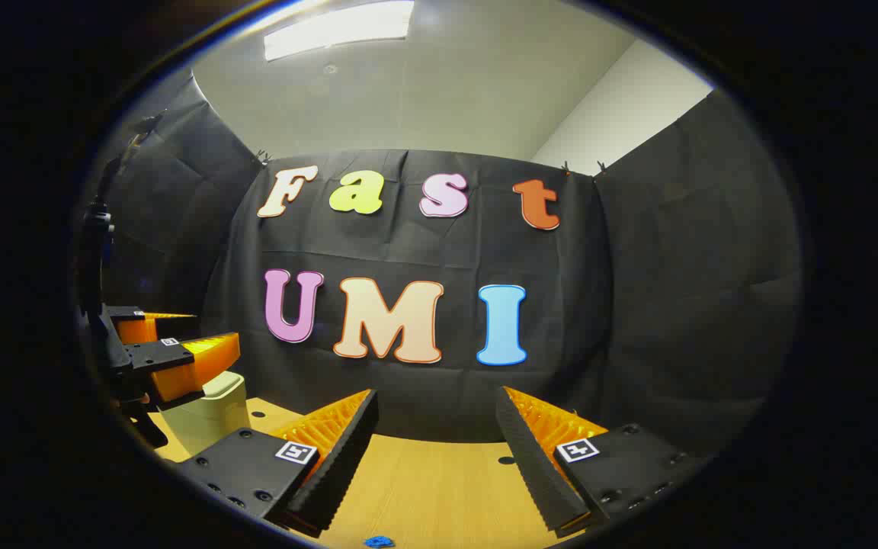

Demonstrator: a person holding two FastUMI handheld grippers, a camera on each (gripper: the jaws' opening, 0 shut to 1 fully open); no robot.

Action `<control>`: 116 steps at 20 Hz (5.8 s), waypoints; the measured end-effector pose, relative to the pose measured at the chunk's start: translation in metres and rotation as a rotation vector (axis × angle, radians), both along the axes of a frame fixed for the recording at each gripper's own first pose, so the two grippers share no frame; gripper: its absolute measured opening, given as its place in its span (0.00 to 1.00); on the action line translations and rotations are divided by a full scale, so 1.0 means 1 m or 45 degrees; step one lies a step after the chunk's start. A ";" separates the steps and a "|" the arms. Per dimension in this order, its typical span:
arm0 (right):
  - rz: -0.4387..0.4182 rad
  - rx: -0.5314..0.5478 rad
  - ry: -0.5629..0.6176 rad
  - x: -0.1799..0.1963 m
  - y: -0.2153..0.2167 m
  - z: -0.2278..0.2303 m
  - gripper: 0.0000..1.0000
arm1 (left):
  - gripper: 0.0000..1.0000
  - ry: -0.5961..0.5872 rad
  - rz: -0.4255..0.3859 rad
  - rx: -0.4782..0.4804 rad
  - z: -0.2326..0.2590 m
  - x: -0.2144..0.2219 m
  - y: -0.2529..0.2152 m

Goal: Press the lid of the desktop garbage bin to open it, pick up the crumpled paper on the desktop and throw it into the bin, then pick up the pop can on the desktop and drop it into the bin, and finally close the garbage bin lid.

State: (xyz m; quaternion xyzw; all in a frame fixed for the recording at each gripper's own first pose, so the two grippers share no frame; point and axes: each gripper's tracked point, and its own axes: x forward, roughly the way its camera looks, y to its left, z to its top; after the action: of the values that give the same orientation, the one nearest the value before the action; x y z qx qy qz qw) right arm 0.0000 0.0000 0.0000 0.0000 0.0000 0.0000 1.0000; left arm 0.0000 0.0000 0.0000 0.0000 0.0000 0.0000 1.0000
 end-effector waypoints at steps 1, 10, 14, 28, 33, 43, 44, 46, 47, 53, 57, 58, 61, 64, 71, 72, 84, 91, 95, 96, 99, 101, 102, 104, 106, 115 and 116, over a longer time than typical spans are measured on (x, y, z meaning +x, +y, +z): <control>0.004 -0.011 -0.008 0.000 0.001 0.003 0.98 | 0.99 -0.001 0.008 0.018 0.000 -0.002 0.004; -0.004 0.009 0.011 -0.004 -0.006 -0.005 0.98 | 0.93 0.003 0.028 -0.014 -0.002 -0.007 0.008; -0.015 0.017 0.013 -0.007 -0.012 -0.008 0.98 | 0.93 0.011 0.030 -0.017 -0.005 -0.006 0.009; 0.054 0.049 0.025 0.002 -0.006 -0.021 0.98 | 0.93 0.028 0.070 0.013 -0.011 0.000 0.014; 0.053 0.027 0.047 0.006 -0.011 -0.026 0.98 | 0.80 0.030 0.096 0.014 -0.014 0.003 0.021; 0.063 0.024 0.079 0.015 -0.001 -0.036 0.98 | 0.22 0.018 0.168 0.059 -0.016 0.003 0.054; 0.063 0.025 0.078 0.015 0.001 -0.037 0.98 | 0.24 0.032 0.163 0.055 -0.020 0.004 0.056; 0.056 0.018 0.081 0.018 0.000 -0.039 0.98 | 0.19 0.046 0.202 0.055 -0.023 0.001 0.070; 0.053 0.014 0.086 0.020 -0.001 -0.040 0.98 | 0.16 0.045 0.226 0.052 -0.024 0.000 0.080; 0.060 0.014 0.148 0.025 0.008 -0.055 0.98 | 0.00 0.069 0.355 0.100 -0.041 -0.003 0.130; 0.049 -0.002 0.172 0.027 0.013 -0.062 0.98 | 0.00 0.131 0.395 0.074 -0.065 0.001 0.154; 0.054 -0.005 0.181 0.026 0.016 -0.064 0.98 | 0.00 0.149 0.404 0.066 -0.073 0.001 0.158; 0.031 -0.031 0.195 0.028 0.016 -0.067 0.98 | 0.00 0.214 0.437 0.061 -0.099 0.005 0.176; 0.009 -0.013 0.225 0.027 0.019 -0.076 0.98 | 0.00 0.291 0.452 0.006 -0.129 0.005 0.185; -0.008 -0.061 0.278 0.023 0.019 -0.086 0.98 | 0.00 0.386 0.471 0.008 -0.164 0.014 0.201; -0.007 -0.057 0.281 0.023 0.021 -0.088 0.98 | 0.00 0.394 0.465 0.004 -0.167 0.015 0.201; 0.025 0.044 0.322 0.024 0.029 -0.109 0.98 | 0.00 0.349 0.449 -0.017 -0.162 0.012 0.198; 0.056 0.064 0.326 0.025 0.025 -0.115 0.98 | 0.00 0.174 0.420 0.048 -0.103 0.004 0.186; 0.093 0.059 0.344 0.028 0.025 -0.123 0.98 | 0.01 0.153 0.334 0.028 -0.086 -0.003 0.165; 0.103 0.059 0.352 0.029 0.025 -0.127 0.98 | 0.02 0.147 0.319 0.016 -0.082 -0.007 0.159; 0.132 0.063 0.372 0.031 0.027 -0.135 0.98 | 0.52 0.113 0.310 0.012 -0.068 -0.018 0.151; 0.152 0.058 0.393 0.034 0.029 -0.143 0.98 | 0.61 0.097 0.297 0.033 -0.062 -0.023 0.145; 0.162 0.052 0.405 0.035 0.030 -0.148 0.98 | 0.62 0.092 0.292 0.044 -0.060 -0.026 0.144; 0.182 0.040 0.432 0.036 0.032 -0.159 0.98 | 0.71 0.082 0.297 0.061 -0.054 -0.032 0.144; 0.200 0.029 0.470 0.036 0.034 -0.173 0.98 | 0.87 0.072 0.303 0.063 -0.048 -0.038 0.144; 0.291 -0.044 0.708 0.031 0.058 -0.261 0.99 | 0.93 0.057 0.309 0.129 -0.028 -0.062 0.145; 0.296 -0.059 0.738 0.029 0.059 -0.273 0.98 | 0.93 0.055 0.313 0.134 -0.026 -0.064 0.148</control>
State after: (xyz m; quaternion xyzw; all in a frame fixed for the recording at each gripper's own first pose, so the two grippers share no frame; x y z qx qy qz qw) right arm 0.0290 0.0589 -0.2727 -0.0229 0.2851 0.1145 0.9513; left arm -0.0643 0.1477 -0.0263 0.0524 0.0214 0.1227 0.9908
